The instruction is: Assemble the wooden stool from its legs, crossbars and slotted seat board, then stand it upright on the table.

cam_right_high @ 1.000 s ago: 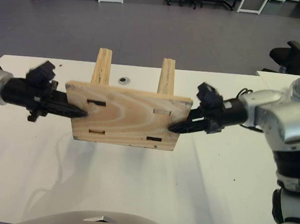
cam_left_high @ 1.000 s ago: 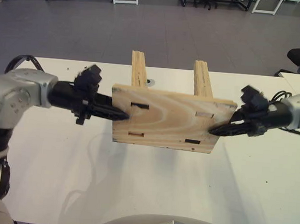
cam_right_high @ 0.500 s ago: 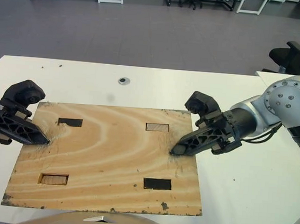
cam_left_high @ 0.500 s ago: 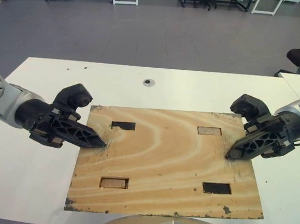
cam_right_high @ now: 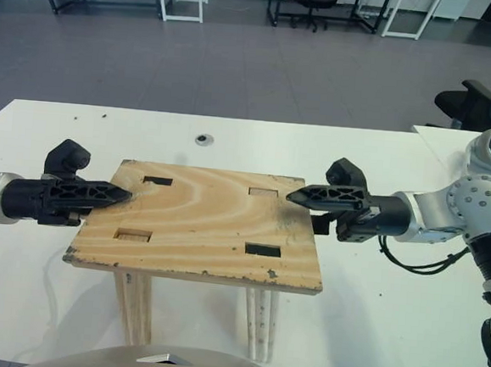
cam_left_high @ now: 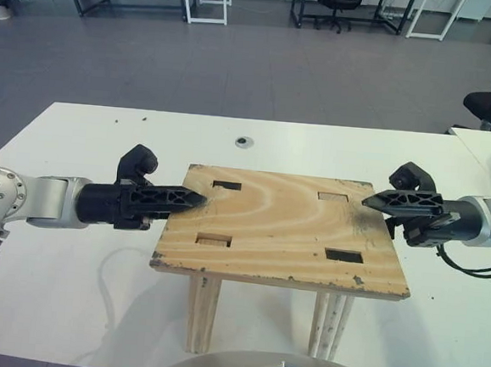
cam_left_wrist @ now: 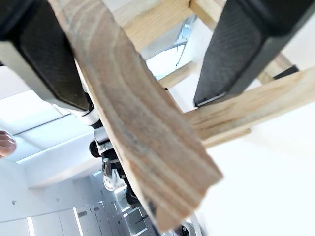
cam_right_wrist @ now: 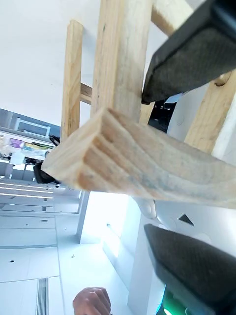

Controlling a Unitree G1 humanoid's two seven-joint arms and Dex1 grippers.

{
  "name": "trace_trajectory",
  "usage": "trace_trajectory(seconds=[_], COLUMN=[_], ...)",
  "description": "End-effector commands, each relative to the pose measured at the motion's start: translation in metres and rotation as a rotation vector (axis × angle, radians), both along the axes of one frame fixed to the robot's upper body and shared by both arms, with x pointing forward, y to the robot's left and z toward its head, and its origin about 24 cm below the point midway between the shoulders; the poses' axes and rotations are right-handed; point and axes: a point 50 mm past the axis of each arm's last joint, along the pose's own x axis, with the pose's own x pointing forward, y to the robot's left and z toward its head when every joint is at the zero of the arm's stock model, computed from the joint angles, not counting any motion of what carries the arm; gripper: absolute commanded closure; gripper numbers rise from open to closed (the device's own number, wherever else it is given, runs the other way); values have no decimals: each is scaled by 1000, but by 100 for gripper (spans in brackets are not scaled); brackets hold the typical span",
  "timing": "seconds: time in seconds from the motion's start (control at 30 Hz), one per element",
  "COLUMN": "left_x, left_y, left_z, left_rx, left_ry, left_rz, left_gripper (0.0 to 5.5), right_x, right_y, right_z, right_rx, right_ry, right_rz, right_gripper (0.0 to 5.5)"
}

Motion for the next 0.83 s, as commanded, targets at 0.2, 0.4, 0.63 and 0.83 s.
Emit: trace_trajectory(seconds=[0.2, 0.4, 0.63, 0.83], left_x=[30, 90, 114, 114], left_y=[47, 83, 75, 66], left_z=[1, -72, -103, -116], left_rx=[142, 794, 1023, 1017], left_ry=[-55, -650, -878, -942], left_rz=[353, 951, 1117, 1077], left_gripper=[14, 14, 14, 14], right_x=[4, 52, 95, 103], right_y=[-76, -79, -52, -56], right_z=[-29, -114, -128, -123], right_rx=[-242, -921, -1124, -1130], right_ry=[-303, -828, -1079, -1104], right_rz=[-613, -1089, -1162, -1233], right_gripper=[10, 10, 10, 10])
